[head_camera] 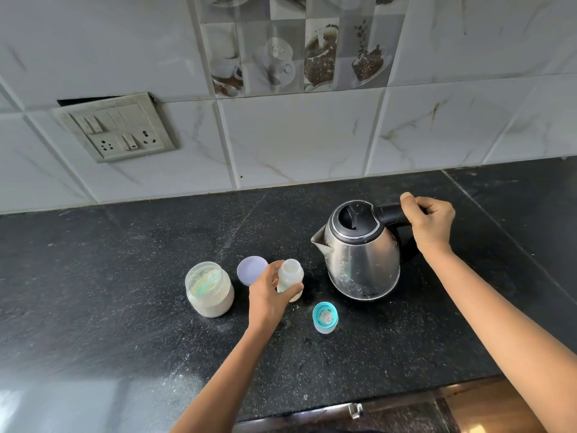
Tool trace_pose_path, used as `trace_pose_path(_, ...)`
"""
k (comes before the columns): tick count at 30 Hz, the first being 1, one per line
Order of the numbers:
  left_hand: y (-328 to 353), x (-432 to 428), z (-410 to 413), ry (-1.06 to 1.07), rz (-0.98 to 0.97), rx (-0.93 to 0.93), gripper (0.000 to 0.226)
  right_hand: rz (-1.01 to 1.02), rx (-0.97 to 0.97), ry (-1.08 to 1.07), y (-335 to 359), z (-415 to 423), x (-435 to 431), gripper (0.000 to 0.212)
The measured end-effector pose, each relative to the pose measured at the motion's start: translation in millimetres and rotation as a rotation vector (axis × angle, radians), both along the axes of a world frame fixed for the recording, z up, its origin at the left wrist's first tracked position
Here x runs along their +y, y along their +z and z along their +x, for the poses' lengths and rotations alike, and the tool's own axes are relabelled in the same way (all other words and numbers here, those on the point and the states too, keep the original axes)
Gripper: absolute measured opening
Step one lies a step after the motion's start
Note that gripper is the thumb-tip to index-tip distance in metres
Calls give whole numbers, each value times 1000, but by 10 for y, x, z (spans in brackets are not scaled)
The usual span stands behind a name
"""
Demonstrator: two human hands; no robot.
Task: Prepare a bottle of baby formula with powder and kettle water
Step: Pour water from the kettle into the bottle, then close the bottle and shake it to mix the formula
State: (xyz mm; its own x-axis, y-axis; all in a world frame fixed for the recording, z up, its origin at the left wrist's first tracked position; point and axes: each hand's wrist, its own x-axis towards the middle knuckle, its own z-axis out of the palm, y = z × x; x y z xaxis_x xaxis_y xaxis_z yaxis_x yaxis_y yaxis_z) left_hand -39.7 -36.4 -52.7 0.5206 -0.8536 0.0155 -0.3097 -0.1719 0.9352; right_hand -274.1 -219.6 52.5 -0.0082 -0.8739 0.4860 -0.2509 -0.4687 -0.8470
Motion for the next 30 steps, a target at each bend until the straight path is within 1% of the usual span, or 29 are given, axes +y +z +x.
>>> trace_pose_path(2, 11, -6, -8, 1, -3, 2, 52, 45, -34, -36, -28, -40, -56, 55)
trace_pose_path(5, 3, -10, -19, 1, -7, 11, 53, 135, -73, -44, -58, -115, -107, 52)
trace_pose_path(7, -12, -10, -28, 1, 0, 12, 53, 178, -75, -29, -57, -155, -123, 58)
trace_pose_path(10, -37, -4, -37, 7, 1, 24, 53, 215, -99, -44, -95, -210, -149, 59)
trace_pose_path(14, -44, 0, -52, -1, -3, 12, 50, 255, -153, -117, -215, -306, -156, 58)
trace_pose_path(16, -41, 3, -59, -9, -4, 6, 48, 250, -146, -116, -240, -333, -143, 57)
trace_pose_path(19, -61, 9, -56, -9, 1, 15, 49, 262, -85, -131, -217, -335, -79, 54)
trace_pose_path(21, -76, 5, -53, -7, 4, 20, 50, 224, -41, -149, -203, -335, -16, 42)
trace_pose_path(22, -79, 3, -55, -10, 6, 24, 50, 190, -2, -172, -212, -347, 22, 34)
trace_pose_path(23, -76, 6, -58, -14, 9, 29, 52, 138, 55, -218, -225, -364, 72, 31)
trace_pose_path(25, -93, 23, -61, -25, 30, 38, 63, -40, 189, -346, -287, -397, 236, 35)
trace_pose_path(27, -154, 56, -57, -39, 46, 30, 80, -262, 269, -406, -412, -356, 543, 33)
trace_pose_path(28, -191, 88, -64, -41, 44, 9, 85, -336, 276, -364, -492, -303, 736, 31)
trace_pose_path(29, -218, 131, -85, -34, 36, -20, 87, -358, 271, -251, -576, -241, 928, 30)
trace_pose_path(30, -233, 188, -116, -19, 21, -59, 88, -324, 273, -83, -661, -180, 1097, 32)
